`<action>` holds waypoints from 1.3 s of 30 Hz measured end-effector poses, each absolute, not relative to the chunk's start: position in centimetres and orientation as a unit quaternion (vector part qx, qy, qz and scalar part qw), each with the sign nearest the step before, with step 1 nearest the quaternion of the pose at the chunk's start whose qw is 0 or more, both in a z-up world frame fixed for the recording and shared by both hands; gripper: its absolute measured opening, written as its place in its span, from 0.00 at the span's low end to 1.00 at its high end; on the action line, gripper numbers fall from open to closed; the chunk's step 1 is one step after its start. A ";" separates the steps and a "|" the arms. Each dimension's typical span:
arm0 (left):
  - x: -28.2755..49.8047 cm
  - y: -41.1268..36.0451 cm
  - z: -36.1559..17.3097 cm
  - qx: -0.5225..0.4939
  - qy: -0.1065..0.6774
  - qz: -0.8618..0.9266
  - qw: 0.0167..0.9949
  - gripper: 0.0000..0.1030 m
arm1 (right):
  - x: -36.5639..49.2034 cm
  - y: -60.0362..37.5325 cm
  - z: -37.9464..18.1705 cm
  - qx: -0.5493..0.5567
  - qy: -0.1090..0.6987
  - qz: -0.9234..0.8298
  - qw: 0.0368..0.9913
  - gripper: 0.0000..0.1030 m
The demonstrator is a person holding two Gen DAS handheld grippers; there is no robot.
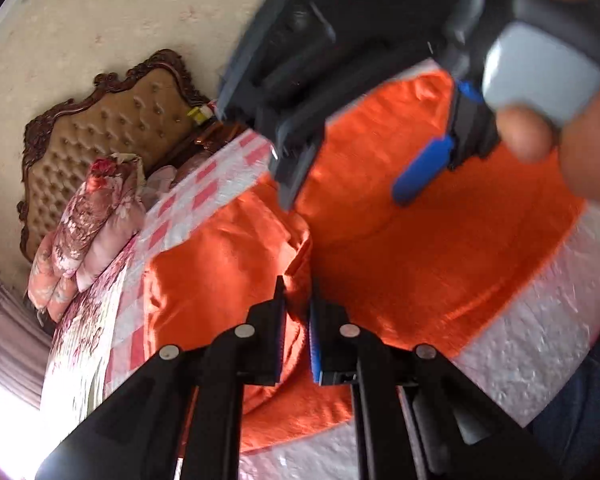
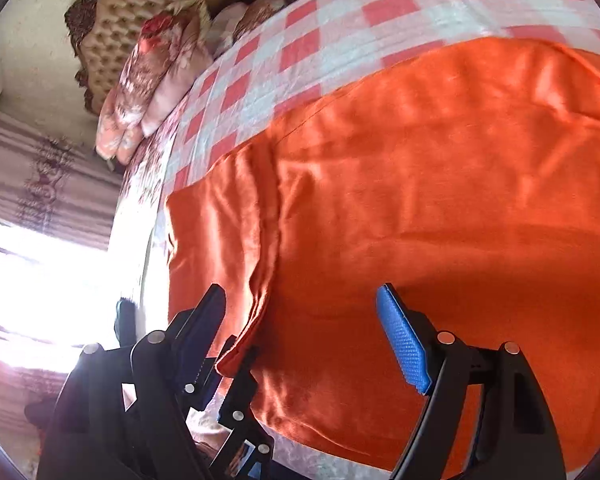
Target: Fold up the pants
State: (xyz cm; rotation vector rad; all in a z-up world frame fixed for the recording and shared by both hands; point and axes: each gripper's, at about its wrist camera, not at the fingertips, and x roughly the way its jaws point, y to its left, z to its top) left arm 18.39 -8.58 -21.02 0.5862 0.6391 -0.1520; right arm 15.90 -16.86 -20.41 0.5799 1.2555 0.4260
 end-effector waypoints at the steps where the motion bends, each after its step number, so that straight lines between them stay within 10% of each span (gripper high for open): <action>1: 18.7 -8.1 -20.5 0.269 0.307 -0.070 0.910 0.09 | 16.2 -16.4 -20.4 0.265 0.578 0.201 0.746 0.74; 9: 17.4 -6.4 -18.0 0.248 0.278 -0.077 0.925 0.09 | 19.7 -10.7 -19.8 0.231 0.604 0.242 0.724 0.68; 14: 15.5 -7.3 -18.2 0.257 0.276 -0.106 0.920 0.09 | 22.0 -7.8 -19.7 0.122 0.581 0.205 0.778 0.07; 39: 14.6 -14.6 -22.0 0.259 0.328 -0.193 0.888 0.09 | 19.9 -16.4 -20.6 0.132 0.522 0.156 0.828 0.13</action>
